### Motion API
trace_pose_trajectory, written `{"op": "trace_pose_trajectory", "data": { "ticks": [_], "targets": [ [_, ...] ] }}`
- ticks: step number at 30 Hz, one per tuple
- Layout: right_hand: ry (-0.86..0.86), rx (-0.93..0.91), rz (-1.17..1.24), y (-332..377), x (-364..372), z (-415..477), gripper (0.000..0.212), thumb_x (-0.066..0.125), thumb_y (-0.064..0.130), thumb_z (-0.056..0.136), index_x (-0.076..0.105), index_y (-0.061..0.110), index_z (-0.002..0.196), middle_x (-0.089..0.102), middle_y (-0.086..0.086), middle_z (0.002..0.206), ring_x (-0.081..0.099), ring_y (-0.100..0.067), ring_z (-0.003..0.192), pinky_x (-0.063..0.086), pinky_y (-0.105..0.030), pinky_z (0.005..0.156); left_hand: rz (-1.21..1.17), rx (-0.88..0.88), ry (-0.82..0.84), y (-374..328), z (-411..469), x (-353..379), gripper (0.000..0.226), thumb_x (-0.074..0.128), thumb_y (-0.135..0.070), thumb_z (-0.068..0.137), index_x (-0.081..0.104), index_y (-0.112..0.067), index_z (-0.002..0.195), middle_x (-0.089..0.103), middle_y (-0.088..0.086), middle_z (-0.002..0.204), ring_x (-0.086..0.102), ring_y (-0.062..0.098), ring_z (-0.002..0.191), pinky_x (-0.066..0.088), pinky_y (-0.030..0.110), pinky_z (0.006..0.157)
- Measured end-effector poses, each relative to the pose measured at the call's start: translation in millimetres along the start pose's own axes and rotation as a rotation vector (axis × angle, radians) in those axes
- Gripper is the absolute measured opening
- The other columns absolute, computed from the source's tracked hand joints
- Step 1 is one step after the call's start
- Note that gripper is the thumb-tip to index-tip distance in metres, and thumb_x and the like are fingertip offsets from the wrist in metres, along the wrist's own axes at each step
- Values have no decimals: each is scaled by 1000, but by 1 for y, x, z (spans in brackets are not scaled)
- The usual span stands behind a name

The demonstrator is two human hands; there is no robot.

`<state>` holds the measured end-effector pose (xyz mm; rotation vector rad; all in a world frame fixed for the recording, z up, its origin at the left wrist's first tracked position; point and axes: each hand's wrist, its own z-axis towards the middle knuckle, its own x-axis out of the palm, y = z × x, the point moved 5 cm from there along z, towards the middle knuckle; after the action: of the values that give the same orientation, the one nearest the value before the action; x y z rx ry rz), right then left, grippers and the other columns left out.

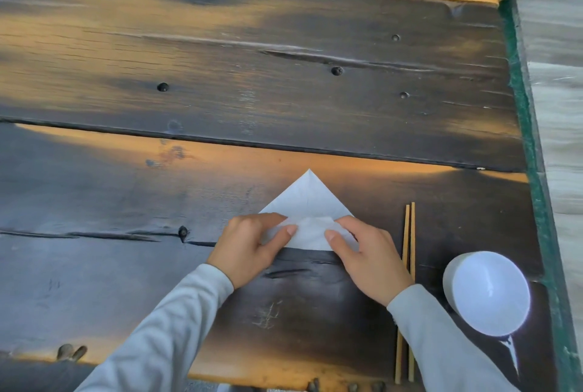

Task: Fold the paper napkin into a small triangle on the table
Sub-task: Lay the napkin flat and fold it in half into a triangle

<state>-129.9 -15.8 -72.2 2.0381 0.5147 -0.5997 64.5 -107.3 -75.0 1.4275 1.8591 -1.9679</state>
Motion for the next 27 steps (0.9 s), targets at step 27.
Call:
{"op": "trace_pose_trajectory", "data": {
  "ticks": [27],
  "targets": [
    [-184, 97, 65, -19, -11, 25, 11, 67, 37, 95, 69, 30, 87, 68, 18, 77, 63, -2, 74, 44, -9, 64, 75, -261, -145, 31, 10, -14, 28, 61, -51, 89, 72, -27, 82, 64, -7, 63, 57, 16, 63, 43, 28, 63]
  ]
}}
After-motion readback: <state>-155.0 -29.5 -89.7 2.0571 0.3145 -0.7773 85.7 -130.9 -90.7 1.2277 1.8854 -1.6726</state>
